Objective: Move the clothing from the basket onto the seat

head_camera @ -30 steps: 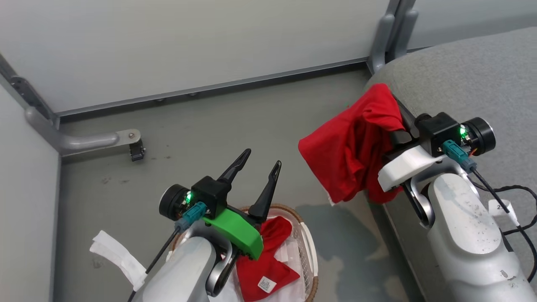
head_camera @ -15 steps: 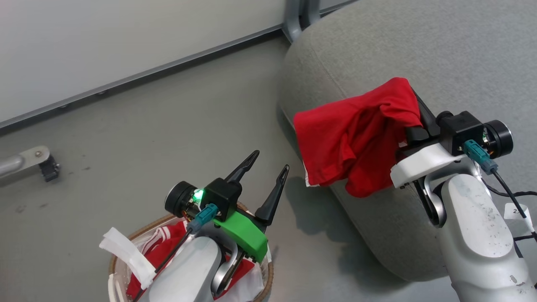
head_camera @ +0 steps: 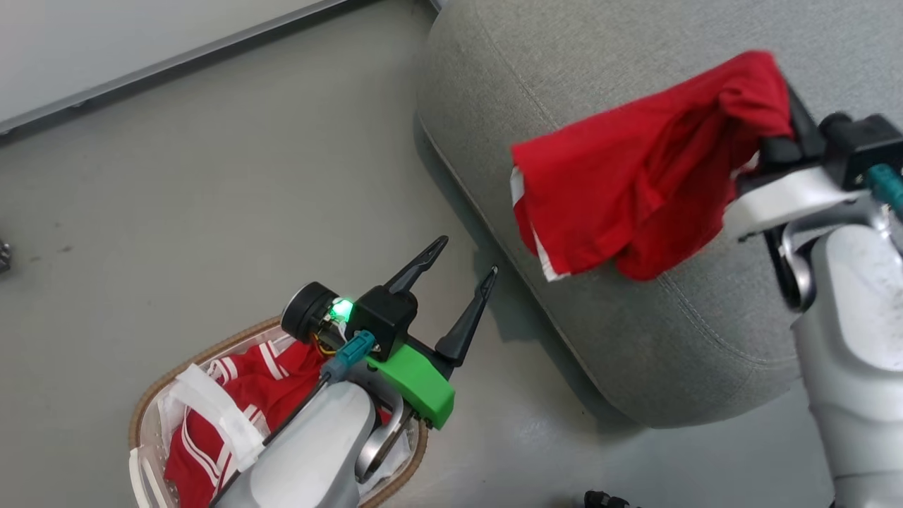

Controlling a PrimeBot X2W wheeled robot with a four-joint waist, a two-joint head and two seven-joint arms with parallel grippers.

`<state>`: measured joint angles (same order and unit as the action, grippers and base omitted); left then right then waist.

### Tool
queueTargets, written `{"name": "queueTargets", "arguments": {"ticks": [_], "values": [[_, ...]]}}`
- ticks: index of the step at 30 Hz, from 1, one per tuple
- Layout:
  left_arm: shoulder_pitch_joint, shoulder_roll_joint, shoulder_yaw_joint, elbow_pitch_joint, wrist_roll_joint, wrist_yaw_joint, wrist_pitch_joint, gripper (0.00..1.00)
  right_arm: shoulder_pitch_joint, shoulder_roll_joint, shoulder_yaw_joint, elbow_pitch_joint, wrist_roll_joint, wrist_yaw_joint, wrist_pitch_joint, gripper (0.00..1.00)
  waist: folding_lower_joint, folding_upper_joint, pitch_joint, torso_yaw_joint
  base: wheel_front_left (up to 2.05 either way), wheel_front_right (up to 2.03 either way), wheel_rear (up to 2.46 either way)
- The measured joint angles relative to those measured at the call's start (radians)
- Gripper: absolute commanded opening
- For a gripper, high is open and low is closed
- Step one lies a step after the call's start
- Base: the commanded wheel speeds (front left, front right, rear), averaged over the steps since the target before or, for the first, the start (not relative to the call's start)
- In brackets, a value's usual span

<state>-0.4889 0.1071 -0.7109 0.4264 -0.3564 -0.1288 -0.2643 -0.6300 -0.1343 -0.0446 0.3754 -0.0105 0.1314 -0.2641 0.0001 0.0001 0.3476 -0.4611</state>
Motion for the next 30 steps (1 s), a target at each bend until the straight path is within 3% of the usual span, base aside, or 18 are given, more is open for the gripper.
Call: {"name": "queueTargets", "arguments": {"ticks": [8,18,24,30], "values": [[-0.039,0.022,0.007,-0.007,0.012,0.000,0.000,1.00,-0.246,-0.147,-0.049,0.055,-0.051,0.000,0.000,0.00,0.0000,0.0000,0.081,0.048,0.00,0.00,0.00],[-0.097,0.040,0.032,-0.040,0.061,0.002,0.000,1.00,-0.551,-0.329,-0.179,0.274,-0.155,0.000,0.010,0.00,0.0001,0.0000,0.199,0.137,0.00,0.00,0.00],[-0.119,0.040,0.045,-0.068,0.078,0.006,0.000,1.00,-0.638,-0.345,-0.253,0.416,-0.232,0.000,0.013,0.00,0.0002,0.0000,0.279,0.189,0.00,0.00,0.00],[-0.123,0.040,0.056,-0.080,0.093,0.007,0.000,1.00,-0.630,-0.292,-0.330,0.537,-0.294,0.000,0.007,0.00,0.0001,0.0000,0.352,0.235,0.00,0.00,0.00]]}}
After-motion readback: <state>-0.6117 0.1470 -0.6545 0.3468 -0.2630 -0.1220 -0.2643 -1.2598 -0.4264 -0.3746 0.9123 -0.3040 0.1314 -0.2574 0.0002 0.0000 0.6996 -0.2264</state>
